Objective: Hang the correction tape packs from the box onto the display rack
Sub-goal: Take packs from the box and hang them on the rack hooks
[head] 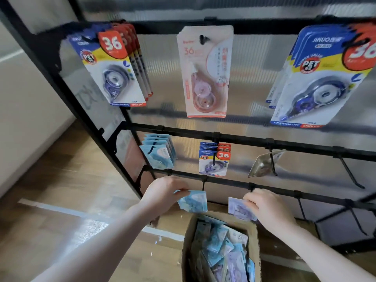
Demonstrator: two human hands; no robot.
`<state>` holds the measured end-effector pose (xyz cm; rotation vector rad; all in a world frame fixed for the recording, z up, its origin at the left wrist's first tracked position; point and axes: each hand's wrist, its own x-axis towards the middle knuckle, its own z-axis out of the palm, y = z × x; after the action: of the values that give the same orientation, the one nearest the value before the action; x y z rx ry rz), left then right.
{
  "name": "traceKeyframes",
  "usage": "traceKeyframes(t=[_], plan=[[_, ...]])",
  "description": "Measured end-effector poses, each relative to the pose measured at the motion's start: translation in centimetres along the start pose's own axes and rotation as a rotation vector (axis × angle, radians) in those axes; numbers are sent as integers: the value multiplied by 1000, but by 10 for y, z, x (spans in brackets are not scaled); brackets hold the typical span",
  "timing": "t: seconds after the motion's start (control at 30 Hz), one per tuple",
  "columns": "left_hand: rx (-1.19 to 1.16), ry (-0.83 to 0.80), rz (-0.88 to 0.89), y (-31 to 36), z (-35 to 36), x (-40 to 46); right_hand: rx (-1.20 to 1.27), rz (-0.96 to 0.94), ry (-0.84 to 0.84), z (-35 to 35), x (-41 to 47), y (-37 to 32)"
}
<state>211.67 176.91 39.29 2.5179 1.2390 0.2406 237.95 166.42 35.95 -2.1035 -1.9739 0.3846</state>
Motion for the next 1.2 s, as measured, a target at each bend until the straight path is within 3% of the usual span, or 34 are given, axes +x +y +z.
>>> traceKeyframes(t=[0.53, 0.7, 0.93, 1.2], plan=[[-18, 182, -67, -81, -53, -5, 35, -111, 35, 15, 54, -73], [-31, 155, -72, -85, -54, -2, 1, -107, 48, 12, 61, -74], [-17, 162, -51, -48, -47, 5, -44, -94, 103, -14, 40, -41], [-1, 211, -64, 68, -25, 6, -58, -87, 157, -81, -30, 46]])
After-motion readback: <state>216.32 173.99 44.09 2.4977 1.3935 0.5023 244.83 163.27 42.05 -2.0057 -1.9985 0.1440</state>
